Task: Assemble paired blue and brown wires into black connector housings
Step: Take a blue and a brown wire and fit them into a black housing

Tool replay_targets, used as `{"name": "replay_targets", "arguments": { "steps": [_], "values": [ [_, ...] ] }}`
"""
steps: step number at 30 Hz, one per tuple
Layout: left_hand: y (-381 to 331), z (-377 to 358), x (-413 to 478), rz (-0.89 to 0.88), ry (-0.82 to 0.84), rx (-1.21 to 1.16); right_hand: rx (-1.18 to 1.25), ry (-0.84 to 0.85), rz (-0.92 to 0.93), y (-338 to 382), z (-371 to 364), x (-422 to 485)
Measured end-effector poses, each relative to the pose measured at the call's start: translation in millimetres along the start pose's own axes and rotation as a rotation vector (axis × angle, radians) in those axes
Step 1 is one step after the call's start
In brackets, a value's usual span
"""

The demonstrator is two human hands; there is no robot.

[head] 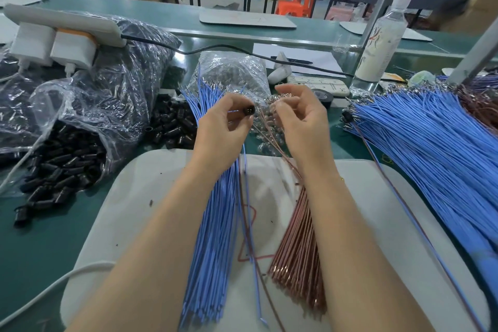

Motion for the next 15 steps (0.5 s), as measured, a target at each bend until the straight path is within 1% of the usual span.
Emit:
{"name": "replay_targets", "arguments": {
  "steps": [2, 4, 10, 15],
  "values": [
    [1, -1, 0, -0.001, 0.02, -0.008, 0.038, 0.079, 0.005, 4, 1, 1],
    [1, -2, -1, -0.004, 0.03, -0.002, -0.012, 0.113, 0.036, 7, 1, 1],
    [0, -3, -2, 0.0, 0.055, 0.001, -0.104, 0.17, 0.103, 11, 0, 0],
    [-2, -3, -3, -0.006, 0.06, 0.01, -0.224, 0.159, 0.15, 14, 3, -1]
  ]
}}
Point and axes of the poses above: each hand's wrist, its own x-axis towards the middle knuckle, its own z-axis out of the back of the hand, y = z × x, the point moved 3 cm from there along x, towards the middle knuckle, and after that the axes turned 3 degrees about z, right-handed, at the moved point
